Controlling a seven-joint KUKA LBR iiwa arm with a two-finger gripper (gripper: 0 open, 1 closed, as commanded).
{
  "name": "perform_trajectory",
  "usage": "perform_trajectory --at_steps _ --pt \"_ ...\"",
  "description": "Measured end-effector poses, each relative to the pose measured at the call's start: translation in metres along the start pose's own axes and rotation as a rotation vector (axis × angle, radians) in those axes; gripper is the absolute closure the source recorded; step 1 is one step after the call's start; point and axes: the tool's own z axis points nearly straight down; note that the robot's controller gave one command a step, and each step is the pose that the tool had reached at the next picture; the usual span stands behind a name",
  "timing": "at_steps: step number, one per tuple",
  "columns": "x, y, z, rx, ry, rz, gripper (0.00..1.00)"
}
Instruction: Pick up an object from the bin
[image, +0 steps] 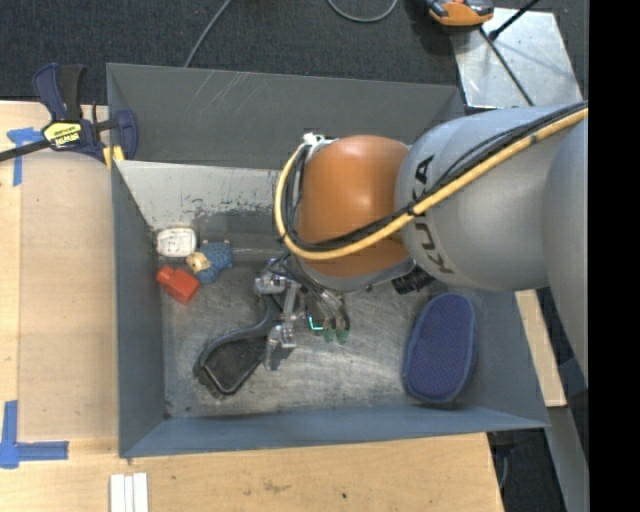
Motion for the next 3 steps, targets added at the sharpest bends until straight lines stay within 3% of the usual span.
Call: perform_trajectory --at_steps 1,2,3 --pt "0.000 0.003 0.085 0.005 0.001 -0.079 0.00" --pt "0.000 0.005 0.083 0.000 -0.002 -0.077 1.00" --pt "-0.019 -0.013 -0.082 0.001 -0.011 -0.174 1.00"
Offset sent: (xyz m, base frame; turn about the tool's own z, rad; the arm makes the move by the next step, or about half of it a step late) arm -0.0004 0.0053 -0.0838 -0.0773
